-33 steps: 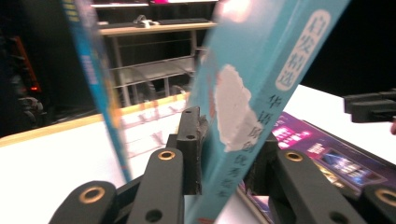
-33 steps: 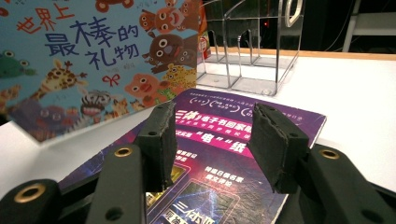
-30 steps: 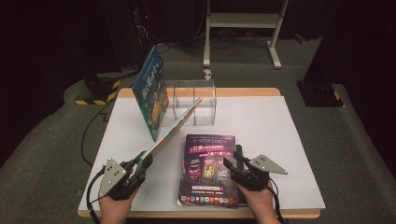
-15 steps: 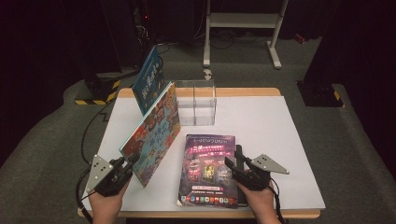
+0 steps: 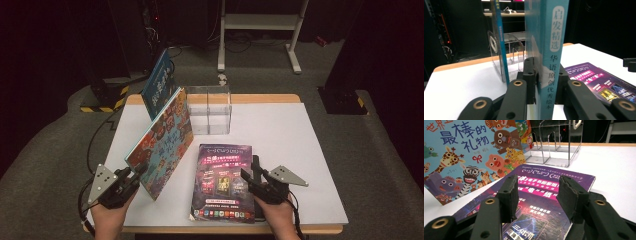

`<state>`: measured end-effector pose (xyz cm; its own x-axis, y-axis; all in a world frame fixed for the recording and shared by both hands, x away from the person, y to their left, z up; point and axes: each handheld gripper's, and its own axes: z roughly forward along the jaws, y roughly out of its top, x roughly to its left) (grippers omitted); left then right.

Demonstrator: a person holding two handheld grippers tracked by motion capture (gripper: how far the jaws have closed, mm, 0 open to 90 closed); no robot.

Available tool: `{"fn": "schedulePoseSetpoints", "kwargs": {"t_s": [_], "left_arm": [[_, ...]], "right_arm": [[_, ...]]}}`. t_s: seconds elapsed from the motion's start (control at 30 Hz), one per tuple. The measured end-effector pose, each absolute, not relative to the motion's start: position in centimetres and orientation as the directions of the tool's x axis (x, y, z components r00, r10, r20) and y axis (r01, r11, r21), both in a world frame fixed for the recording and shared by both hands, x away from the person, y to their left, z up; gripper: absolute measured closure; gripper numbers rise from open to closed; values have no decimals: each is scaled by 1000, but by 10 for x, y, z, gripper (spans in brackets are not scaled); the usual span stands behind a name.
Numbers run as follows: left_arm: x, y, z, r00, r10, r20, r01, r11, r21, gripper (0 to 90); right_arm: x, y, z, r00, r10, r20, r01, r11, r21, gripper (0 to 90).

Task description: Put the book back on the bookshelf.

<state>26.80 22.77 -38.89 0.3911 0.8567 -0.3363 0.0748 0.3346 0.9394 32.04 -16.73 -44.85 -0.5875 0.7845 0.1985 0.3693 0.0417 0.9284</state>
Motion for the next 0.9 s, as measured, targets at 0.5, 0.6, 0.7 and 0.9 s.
{"fn": "schedulePoseSetpoints", "kwargs": {"t_s": [0.5, 0.6, 0.7, 0.9], "left_arm": [[291, 218, -378, 376, 861, -342, 101, 329, 939, 751], [295, 215, -378, 375, 869, -323, 94, 311, 946, 751], [300, 212, -378, 374, 873, -313, 84, 304, 949, 750], [305, 209, -378, 370, 875, -312, 61, 312, 948, 751]], "right_arm": [[320, -170, -450, -586, 782, 213, 378, 31, 925, 497], [320, -170, -451, -586, 782, 212, 379, 33, 925, 497], [320, -170, -452, -586, 781, 215, 382, 33, 923, 497], [320, -170, -453, -586, 782, 213, 384, 37, 923, 497]]}}
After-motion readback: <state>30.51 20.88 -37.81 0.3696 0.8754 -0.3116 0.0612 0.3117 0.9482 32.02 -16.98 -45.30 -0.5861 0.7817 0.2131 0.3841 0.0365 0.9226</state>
